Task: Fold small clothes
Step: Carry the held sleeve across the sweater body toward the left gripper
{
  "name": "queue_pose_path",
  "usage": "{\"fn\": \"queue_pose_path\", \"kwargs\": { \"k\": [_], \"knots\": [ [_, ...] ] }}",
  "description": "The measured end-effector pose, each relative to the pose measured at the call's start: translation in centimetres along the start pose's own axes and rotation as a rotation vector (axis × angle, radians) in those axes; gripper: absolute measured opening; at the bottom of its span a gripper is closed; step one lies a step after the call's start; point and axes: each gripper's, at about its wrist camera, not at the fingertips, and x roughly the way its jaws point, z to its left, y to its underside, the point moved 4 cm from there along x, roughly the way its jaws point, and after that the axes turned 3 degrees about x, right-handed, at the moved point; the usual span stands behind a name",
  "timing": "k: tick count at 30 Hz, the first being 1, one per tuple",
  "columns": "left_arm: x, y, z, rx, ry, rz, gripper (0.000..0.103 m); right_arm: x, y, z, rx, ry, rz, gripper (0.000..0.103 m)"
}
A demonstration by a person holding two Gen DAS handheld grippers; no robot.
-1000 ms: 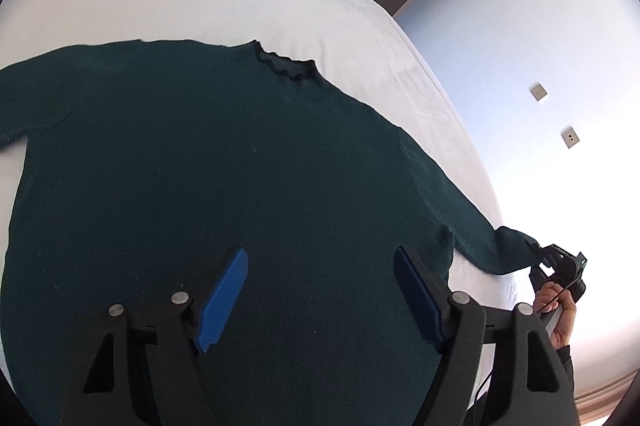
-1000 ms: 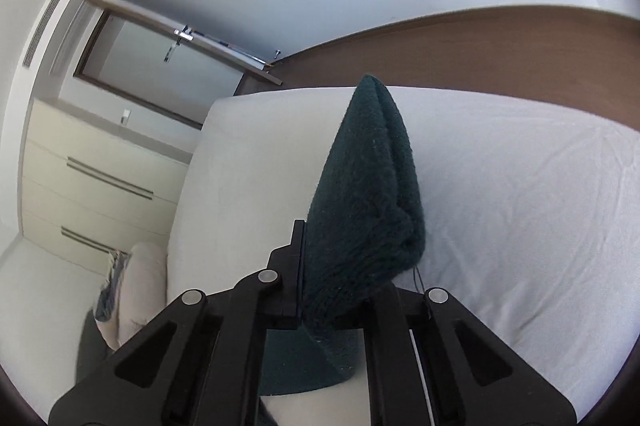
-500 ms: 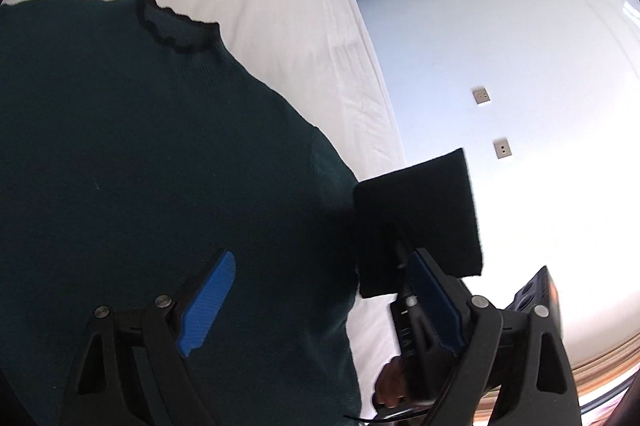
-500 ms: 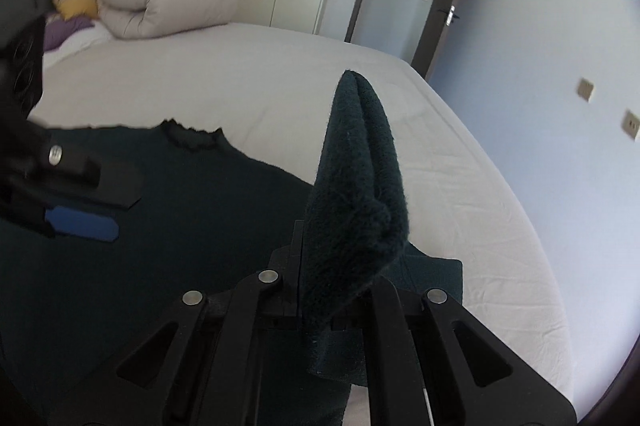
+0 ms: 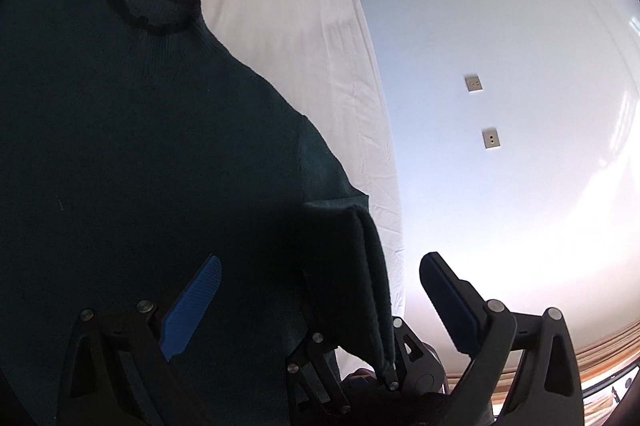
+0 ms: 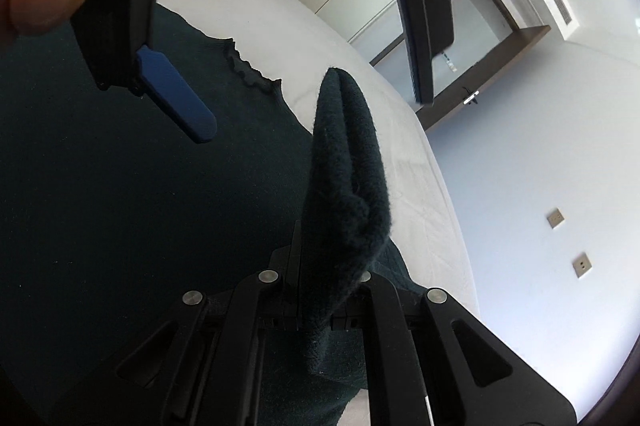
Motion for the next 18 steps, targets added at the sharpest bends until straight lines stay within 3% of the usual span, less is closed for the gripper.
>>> {"fn": "queue_pose_path", "kwargs": {
  "k": [1,4,5,6,11,13,14,15,17,18],
  "knots": [
    [0.4,-0.2,0.3,-0.012,0.0,0.02,0.072,-0.2,-0.1,0.3,-0.013,0.005,-0.005,0.006],
    [1.2,-0.7,0.9,-0.015,-0.044,0.069,0.036,-0.9,0.3,0.8,-0.032,0.004,-0.008,0.006],
    [1.4,-0.8,0.9,-0.001,-0.063,0.082,0.029,-1.1,0.3,0.9,-0.034,0.005,-0.011,0.006],
    [1.5,-0.8,1.0,0.009,-0.07,0.091,0.014,-1.2,0.3,1.0,-0.032,0.008,-0.012,0.006],
    [-0.2,-1.4,0.7,0.051,-0.099,0.064,0.008,-2.8,0.7,0.4,0.029,-0.08,0.001,0.009],
    [-1.9,-2.1,0.9,0.068,-0.12,0.04,0.008,-4.0,1.6,-1.5,0.156,-0.158,0.013,0.019],
    [-2.7,-2.6,1.0,0.079,-0.141,0.026,0.008,-4.4,2.1,-2.7,0.242,-0.192,0.03,0.034],
    [-3.7,-3.1,1.2,0.088,-0.163,0.011,0.008,-4.7,2.8,-4.2,0.353,-0.246,0.04,0.057],
    [-5.7,-4.1,1.9,0.104,-0.218,-0.015,0.008,-5.5,4.7,-8.0,0.63,-0.393,0.005,0.072],
    [-6.6,-4.5,2.4,0.109,-0.248,-0.028,0.008,-5.4,5.9,-9.7,0.755,-0.439,0.007,0.072]
  ]
}}
